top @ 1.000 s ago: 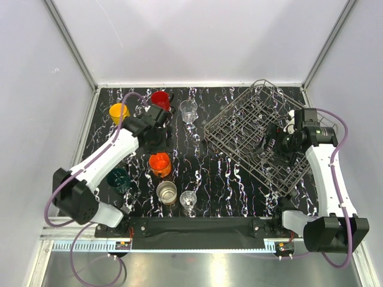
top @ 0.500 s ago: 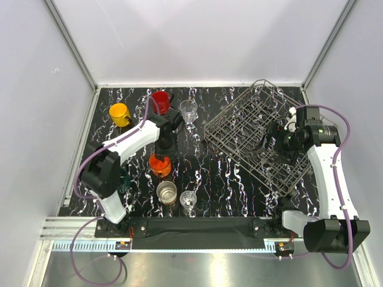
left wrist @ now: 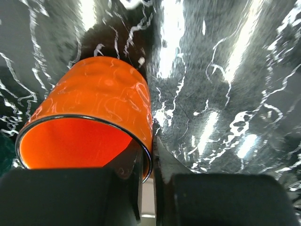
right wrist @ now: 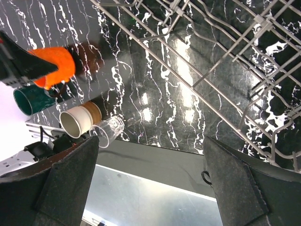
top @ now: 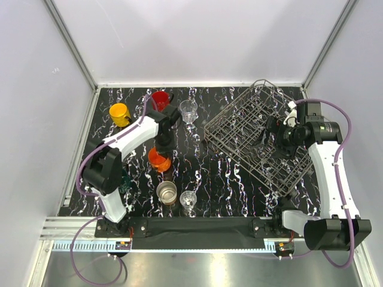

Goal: Load the cups into the dish rack

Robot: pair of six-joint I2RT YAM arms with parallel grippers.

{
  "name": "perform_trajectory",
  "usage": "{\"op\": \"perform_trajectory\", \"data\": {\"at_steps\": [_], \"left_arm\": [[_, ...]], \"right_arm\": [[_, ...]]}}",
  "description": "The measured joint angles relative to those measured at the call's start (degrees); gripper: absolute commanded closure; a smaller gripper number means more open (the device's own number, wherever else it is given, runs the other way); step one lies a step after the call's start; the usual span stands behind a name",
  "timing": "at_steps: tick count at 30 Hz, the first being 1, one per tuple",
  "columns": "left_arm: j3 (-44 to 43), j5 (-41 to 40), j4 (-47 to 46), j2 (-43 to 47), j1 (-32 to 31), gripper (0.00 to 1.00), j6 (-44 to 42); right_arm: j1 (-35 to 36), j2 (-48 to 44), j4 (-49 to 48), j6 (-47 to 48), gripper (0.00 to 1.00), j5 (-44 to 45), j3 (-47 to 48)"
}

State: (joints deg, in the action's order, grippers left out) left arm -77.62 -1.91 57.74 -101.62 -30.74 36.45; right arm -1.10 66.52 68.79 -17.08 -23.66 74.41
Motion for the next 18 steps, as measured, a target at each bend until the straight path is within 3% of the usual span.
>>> {"op": "perform_trajectory", "data": {"at_steps": [6,11,14,18], "left_arm": [[-13.0,2.9,4.0,0.0,3.7,1.0,-1.0],[-22.5,13.4,-0.4,3.5,6.3,1.0,0.8],[-22.1,19.8,-5.6,7.9,7.1,1.0,4.3],[-14.3,28.2,-21.6,15.5,7.2,1.0,13.5]], "right_arm": [[1.4,2.6,-0.6,-0.1,0.0,-2.4,1.8],[4.1,5.9,-2.6,-0.7,0.0,-7.2,3.7],[4.8,7.1,-5.2,-2.1,0.0,-11.0,4.4],[5.7,7.4,-10.9,-5.6,0.0,-17.6,4.4]]}}
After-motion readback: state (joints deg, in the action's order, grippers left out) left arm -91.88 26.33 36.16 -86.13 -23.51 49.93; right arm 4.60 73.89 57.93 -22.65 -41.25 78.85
